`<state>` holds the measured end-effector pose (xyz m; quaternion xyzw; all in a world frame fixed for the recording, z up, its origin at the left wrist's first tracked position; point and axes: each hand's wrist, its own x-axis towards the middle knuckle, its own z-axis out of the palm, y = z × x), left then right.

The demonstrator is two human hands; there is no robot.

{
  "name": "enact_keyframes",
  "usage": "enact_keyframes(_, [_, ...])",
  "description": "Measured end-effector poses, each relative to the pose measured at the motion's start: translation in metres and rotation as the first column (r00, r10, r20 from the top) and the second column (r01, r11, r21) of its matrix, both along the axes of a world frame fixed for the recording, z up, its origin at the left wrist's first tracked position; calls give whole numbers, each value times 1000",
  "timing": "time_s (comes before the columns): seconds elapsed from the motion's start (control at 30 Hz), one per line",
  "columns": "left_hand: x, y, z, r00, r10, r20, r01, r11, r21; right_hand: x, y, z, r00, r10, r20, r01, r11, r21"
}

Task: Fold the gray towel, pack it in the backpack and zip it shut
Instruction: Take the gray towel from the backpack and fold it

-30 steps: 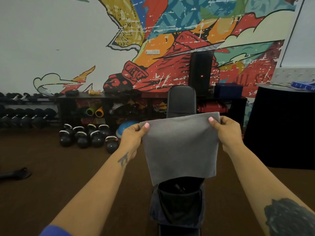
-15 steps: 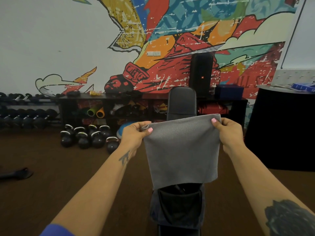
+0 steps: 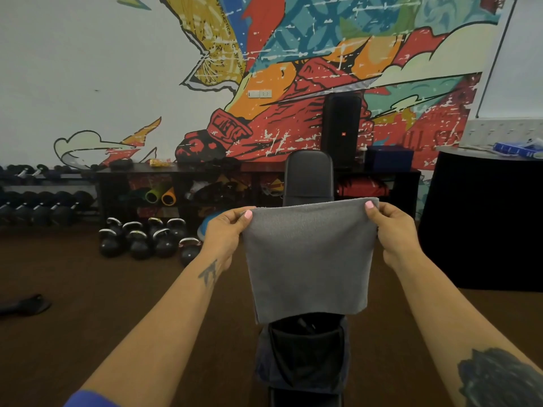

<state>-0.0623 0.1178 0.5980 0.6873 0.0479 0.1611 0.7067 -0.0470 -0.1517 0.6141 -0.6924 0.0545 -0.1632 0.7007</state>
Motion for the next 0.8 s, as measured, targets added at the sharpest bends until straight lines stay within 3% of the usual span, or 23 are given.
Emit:
enact_keyframes(0.2, [-2, -1, 2, 988, 143, 56, -153, 960, 235, 1, -1, -4, 999, -42, 14, 43, 995, -92])
enact_keyframes(0.4, [-3, -25, 12, 992, 112, 55, -125, 912, 390, 2, 11, -8, 989, -137, 56, 148, 930, -336])
enact_keyframes(0.53, [-9, -53, 22, 998, -55, 13, 49, 963, 264, -4, 31, -5, 995, -82, 55, 97, 910, -404])
enact_keyframes(0.8, [-14, -80, 28, 966, -254, -43, 257, 953, 160, -13, 58, 3, 993, 62, 99, -23, 936, -352])
